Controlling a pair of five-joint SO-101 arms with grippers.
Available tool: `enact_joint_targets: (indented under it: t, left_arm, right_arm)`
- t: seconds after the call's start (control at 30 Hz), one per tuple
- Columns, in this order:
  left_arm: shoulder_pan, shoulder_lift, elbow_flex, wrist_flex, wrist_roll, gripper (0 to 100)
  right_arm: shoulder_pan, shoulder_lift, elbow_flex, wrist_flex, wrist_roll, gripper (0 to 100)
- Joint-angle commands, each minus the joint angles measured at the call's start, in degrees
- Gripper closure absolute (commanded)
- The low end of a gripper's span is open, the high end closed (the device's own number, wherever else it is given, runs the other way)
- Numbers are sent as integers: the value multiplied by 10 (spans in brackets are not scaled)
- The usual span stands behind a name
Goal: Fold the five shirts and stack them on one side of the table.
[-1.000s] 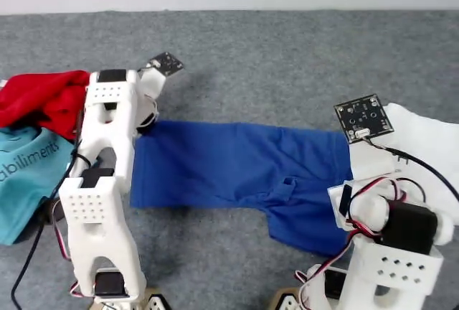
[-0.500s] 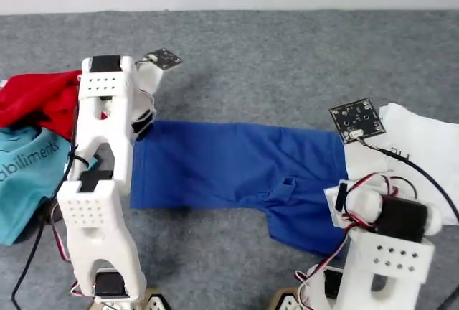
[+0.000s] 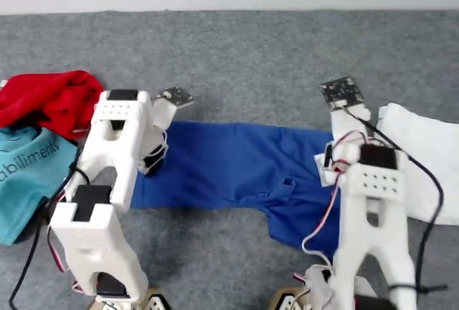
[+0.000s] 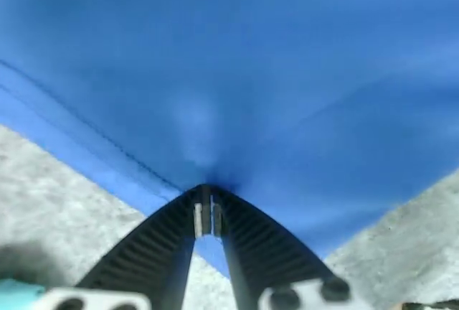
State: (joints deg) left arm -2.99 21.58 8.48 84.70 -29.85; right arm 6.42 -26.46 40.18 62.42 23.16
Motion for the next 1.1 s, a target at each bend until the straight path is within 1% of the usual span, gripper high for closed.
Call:
enact_joint_targets:
  t: [0.0,0.1,0.2,0.3,0.43,0.5,0.57,0.8,0.93,1.07]
  left_arm:
    - [-4,-13,15,-38,2,987]
    - [-4,21,15,-44,1,987]
    - [-5,43,14,-58,1,987]
    - [-5,46,7,-57,1,987]
    - [-5,47,7,-58,1,987]
    - [-5,47,7,-59,0,987]
    - [-5,47,7,-59,0,987]
    - [-5,42,4,-55,3,987]
    - [-5,-4,7,-55,4,987]
    - [0,-73,7,-40,5,987]
  right_arm:
    - [-4,68,-32,-82,-4,988]
    - [-2,153,-39,-141,2,988]
    - [9,237,-73,-169,50,988]
    - [44,314,-142,-178,76,988]
    - [92,395,-254,-170,77,988]
    - [104,415,-306,-137,77,988]
    - [102,419,-349,-82,77,988]
    - [44,419,-447,113,74,988]
    - [19,419,-488,208,73,988]
    - [17,414,-520,292,72,988]
